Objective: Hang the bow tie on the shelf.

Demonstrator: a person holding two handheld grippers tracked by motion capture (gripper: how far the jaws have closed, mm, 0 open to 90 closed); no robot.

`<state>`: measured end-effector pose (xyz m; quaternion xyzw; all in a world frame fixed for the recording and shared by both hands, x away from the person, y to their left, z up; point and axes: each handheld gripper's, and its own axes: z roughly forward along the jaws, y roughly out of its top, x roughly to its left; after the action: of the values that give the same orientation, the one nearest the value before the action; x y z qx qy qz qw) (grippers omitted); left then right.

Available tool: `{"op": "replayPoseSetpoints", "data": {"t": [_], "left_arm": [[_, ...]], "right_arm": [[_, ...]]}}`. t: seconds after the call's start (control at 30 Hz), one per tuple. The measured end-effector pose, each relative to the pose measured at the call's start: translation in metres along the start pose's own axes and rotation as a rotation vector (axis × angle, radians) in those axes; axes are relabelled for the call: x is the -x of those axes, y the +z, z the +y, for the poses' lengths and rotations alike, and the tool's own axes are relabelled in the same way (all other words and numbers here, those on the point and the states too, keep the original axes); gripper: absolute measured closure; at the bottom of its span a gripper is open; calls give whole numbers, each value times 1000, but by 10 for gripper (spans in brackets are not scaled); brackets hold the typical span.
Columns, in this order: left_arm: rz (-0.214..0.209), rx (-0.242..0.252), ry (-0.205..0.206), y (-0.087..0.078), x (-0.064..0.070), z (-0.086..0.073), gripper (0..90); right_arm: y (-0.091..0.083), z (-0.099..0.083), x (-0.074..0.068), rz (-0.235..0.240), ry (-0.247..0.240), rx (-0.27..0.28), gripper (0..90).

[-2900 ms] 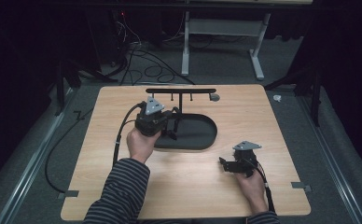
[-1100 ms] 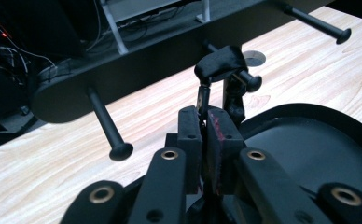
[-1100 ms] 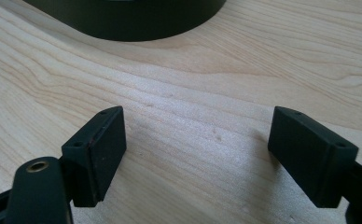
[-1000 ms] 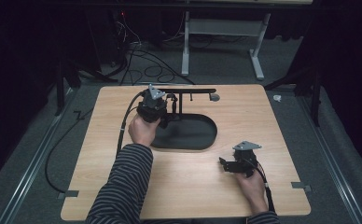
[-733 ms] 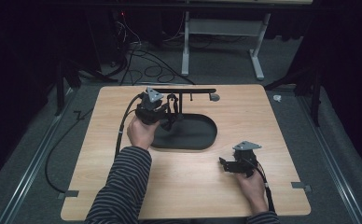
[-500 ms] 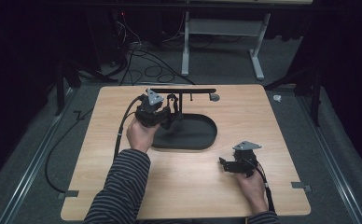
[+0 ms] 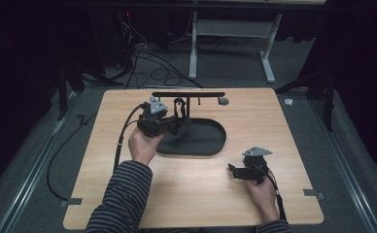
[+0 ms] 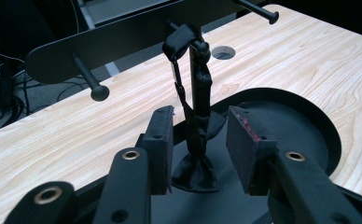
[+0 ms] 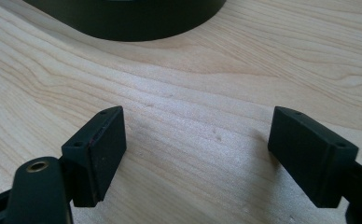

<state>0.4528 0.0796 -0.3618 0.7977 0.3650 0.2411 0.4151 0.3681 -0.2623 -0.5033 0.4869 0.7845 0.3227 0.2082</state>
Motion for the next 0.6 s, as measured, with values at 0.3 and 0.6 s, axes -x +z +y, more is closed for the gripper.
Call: {"op": "replayPoseSetpoints", "data": {"t": [0.3,0.6], "left_arm": [[2,17,-20,-8,-3,-8,610],[29,44,-29,-26,-10,-17,611]], "right_arm": [[0,0,0,0,-1,0,204],[0,0,0,0,-1,0,205]]}}
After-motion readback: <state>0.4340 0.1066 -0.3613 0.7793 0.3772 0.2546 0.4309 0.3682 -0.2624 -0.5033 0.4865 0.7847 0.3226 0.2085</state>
